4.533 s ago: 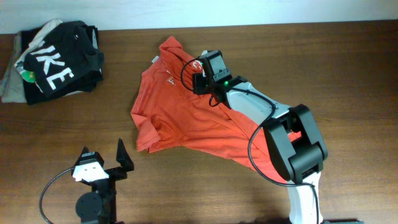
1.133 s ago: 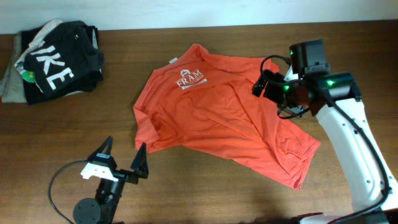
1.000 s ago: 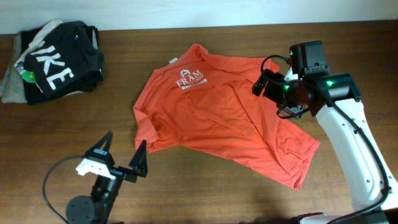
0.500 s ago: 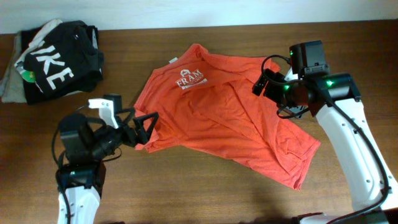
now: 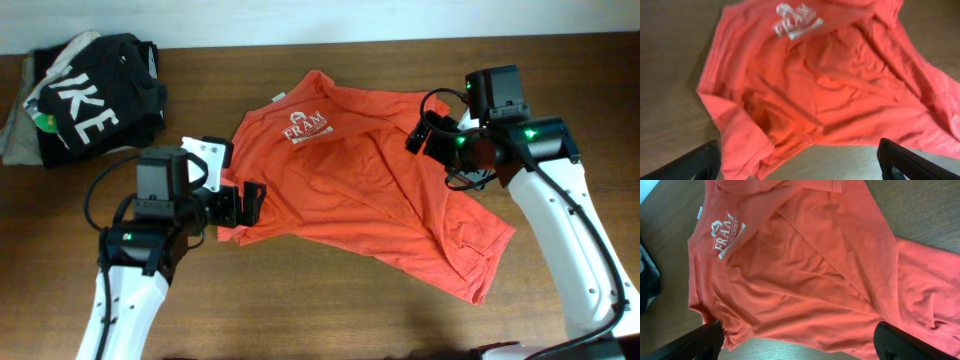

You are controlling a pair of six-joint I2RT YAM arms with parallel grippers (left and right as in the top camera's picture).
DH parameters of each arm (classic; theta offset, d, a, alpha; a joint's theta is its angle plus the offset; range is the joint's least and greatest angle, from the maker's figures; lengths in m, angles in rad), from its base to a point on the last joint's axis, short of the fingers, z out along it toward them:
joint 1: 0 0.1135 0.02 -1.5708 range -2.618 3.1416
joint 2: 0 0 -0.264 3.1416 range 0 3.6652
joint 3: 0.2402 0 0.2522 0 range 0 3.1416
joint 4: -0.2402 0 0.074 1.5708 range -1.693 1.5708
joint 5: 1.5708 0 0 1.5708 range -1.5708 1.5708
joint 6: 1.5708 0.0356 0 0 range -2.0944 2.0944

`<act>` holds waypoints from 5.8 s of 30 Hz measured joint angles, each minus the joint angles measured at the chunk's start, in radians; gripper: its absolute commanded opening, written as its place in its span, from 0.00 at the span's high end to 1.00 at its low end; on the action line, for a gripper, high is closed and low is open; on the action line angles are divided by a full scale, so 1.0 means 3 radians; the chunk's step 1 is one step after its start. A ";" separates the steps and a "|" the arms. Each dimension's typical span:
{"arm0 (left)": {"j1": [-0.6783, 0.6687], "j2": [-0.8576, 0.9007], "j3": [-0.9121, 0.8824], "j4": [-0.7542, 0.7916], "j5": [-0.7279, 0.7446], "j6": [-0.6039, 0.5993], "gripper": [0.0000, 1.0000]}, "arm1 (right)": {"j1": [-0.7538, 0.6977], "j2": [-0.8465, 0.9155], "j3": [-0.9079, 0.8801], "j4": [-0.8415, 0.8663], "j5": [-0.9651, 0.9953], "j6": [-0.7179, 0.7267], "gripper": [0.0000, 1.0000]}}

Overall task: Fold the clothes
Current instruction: 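Reach the left gripper to the shirt's left hem corner, then grasp the left hem corner with the left gripper, then move the right gripper down and grasp the shirt's right hem corner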

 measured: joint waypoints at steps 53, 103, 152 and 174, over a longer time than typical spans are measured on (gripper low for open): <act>-0.0738 0.1802 0.0267 -0.0055 -0.2402 -0.0701 0.69 | 0.0000 0.0000 0.0000 0.0013 0.0141 0.0000 0.01; 0.0046 0.1802 0.0735 -0.0496 -0.2014 -0.1254 0.99 | 0.0256 0.0440 -0.1455 0.0439 0.0811 0.0381 0.00; 0.0046 0.1803 0.0735 -0.0521 -0.1705 -0.1255 0.99 | -0.1292 0.0786 0.0107 -0.0801 -0.0903 -0.0633 0.01; 0.0046 0.1803 0.0735 -0.0567 -0.1692 -0.1255 0.99 | -0.1165 -0.0992 -0.1658 -0.0441 -0.0206 -0.0123 0.01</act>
